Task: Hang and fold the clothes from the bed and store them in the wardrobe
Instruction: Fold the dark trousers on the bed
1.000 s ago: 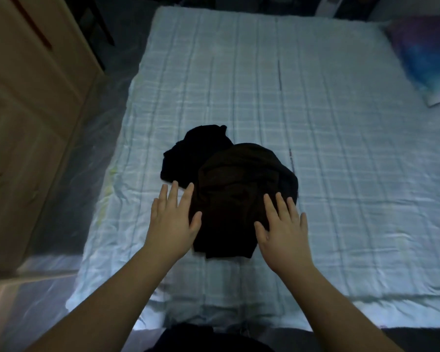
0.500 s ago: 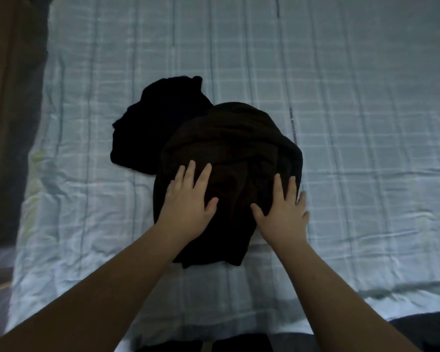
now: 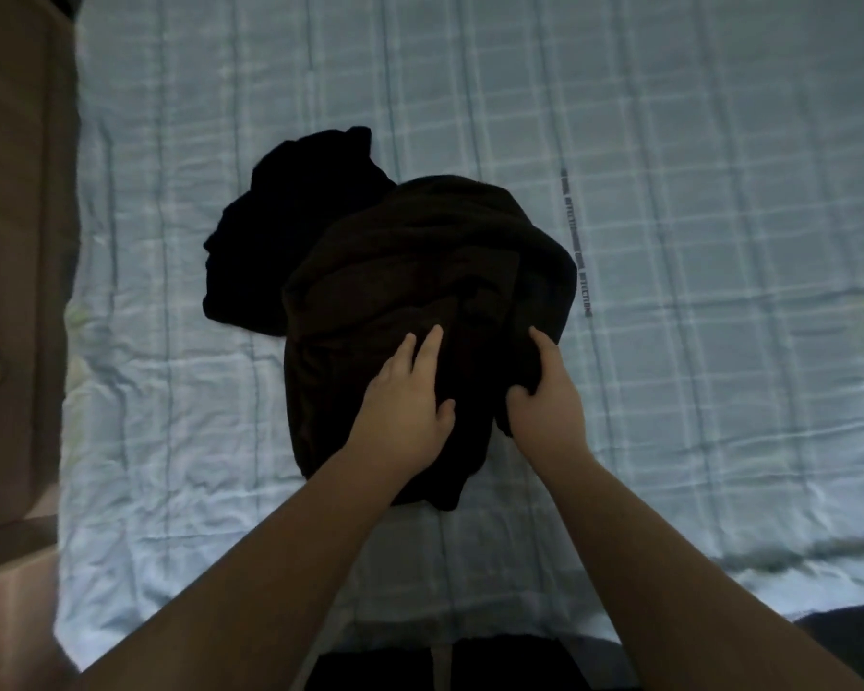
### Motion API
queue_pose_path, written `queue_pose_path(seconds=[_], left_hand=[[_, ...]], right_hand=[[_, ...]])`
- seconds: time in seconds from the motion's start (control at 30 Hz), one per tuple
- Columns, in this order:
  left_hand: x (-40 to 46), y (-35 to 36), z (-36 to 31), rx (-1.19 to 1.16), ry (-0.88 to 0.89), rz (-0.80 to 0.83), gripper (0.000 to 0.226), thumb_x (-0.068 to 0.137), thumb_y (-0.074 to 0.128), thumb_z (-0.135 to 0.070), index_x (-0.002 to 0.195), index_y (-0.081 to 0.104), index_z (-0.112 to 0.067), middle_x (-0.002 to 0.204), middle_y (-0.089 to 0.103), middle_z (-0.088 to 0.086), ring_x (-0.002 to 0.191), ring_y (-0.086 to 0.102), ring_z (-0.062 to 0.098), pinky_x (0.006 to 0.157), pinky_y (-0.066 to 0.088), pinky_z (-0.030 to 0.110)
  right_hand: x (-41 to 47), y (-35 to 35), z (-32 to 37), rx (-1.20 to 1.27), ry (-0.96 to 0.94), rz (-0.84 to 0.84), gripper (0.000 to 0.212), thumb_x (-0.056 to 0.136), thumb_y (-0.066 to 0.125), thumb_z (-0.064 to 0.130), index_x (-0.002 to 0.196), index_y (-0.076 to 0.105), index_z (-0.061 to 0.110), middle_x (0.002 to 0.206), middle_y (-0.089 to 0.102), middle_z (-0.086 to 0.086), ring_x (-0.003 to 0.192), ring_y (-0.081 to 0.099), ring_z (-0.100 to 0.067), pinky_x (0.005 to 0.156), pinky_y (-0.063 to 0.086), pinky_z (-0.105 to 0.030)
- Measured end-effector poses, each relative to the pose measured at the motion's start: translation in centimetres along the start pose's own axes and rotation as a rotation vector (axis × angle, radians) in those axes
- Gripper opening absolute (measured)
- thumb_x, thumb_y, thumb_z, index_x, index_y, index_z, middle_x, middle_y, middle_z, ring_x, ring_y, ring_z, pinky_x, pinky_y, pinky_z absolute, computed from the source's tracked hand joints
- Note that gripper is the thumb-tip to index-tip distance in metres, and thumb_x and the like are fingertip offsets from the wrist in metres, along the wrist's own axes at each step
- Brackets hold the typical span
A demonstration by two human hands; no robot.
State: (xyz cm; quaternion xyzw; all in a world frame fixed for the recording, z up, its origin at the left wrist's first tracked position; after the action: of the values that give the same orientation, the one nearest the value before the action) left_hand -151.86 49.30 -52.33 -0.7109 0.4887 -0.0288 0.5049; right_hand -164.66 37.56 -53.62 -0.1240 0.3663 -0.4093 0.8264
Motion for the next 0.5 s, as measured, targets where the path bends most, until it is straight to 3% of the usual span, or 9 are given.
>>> queue_pose_path(seconds=[0.1, 0.17, 0.23, 0.3, 0.4, 0.5], left_hand=[[-0.1, -0.1, -0.8, -0.078, -0.032, 0.055, 0.090, 0.092, 0.063, -0.040, 0.157, 0.001, -0.033, 0.163, 0.019, 0.007, 0.146, 0.028, 0.025, 0.116, 0.034, 0.047], [0.1, 0.4, -0.9, -0.129, -0.100, 0.097, 0.094, 0.090, 0.066, -0.042, 0.157, 0.000, -0.034, 0.162, 0.020, 0.008, 0.144, 0.031, 0.027, 0.115, 0.035, 0.048], [0.3, 1.3, -1.2, -0.108, -0.105, 0.120, 0.094, 0.090, 0.068, -0.041, 0.157, 0.002, -0.034, 0.160, 0.024, 0.011, 0.141, 0.035, 0.030, 0.113, 0.037, 0.048], [0.6, 1.8, -1.4, -0.065, -0.107, 0.103, 0.092, 0.088, 0.069, -0.042, 0.156, 0.008, -0.034, 0.157, 0.028, 0.011, 0.138, 0.038, 0.030, 0.110, 0.040, 0.051], [0.2, 3.0, -0.4, 0.022, -0.241, 0.109, 0.097, 0.085, 0.072, -0.045, 0.155, 0.006, -0.038, 0.159, 0.018, 0.009, 0.141, 0.026, 0.030, 0.106, 0.039, 0.058], [-0.9, 4.8, 0.9, 0.144, -0.264, 0.071, 0.095, 0.087, 0.070, -0.031, 0.155, 0.004, -0.039, 0.155, 0.020, 0.010, 0.139, 0.026, 0.029, 0.101, 0.043, 0.054]], right_hand=[[-0.6, -2.6, 1.4, 0.033, -0.039, 0.000, 0.069, 0.086, 0.052, 0.001, 0.146, 0.043, 0.034, 0.138, 0.058, 0.001, 0.117, 0.060, -0.019, 0.095, 0.055, -0.040], [-0.8, -3.8, 2.0, 0.037, -0.073, 0.032, 0.066, 0.086, 0.053, 0.000, 0.143, 0.048, 0.034, 0.134, 0.059, 0.004, 0.113, 0.060, -0.014, 0.089, 0.055, -0.029], [-1.0, -4.6, 2.1, 0.065, -0.096, 0.053, 0.063, 0.085, 0.051, -0.003, 0.136, 0.053, 0.034, 0.124, 0.061, 0.010, 0.102, 0.061, 0.002, 0.075, 0.051, -0.012], [-0.9, -5.5, 1.9, 0.072, -0.127, 0.053, 0.061, 0.084, 0.049, -0.007, 0.129, 0.056, 0.034, 0.112, 0.059, 0.019, 0.093, 0.058, 0.014, 0.067, 0.049, -0.007], [-0.4, -5.8, 0.6, -0.010, -0.139, 0.075, 0.062, 0.085, 0.049, -0.005, 0.132, 0.053, 0.037, 0.114, 0.057, 0.018, 0.092, 0.060, 0.003, 0.070, 0.048, -0.013], [0.7, -4.6, -2.1, -0.197, -0.105, 0.172, 0.066, 0.091, 0.056, 0.005, 0.150, 0.038, 0.029, 0.130, 0.053, -0.003, 0.102, 0.057, -0.016, 0.082, 0.047, -0.027]])
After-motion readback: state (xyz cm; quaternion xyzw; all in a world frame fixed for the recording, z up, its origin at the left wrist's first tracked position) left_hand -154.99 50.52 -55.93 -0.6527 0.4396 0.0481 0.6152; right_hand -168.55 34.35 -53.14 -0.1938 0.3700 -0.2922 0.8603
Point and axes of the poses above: each hand's wrist, its own x-axis towards the middle knuckle, its own y-axis out of the palm, z = x × y, the point moved 4 cm from there along x, towards the middle knuckle
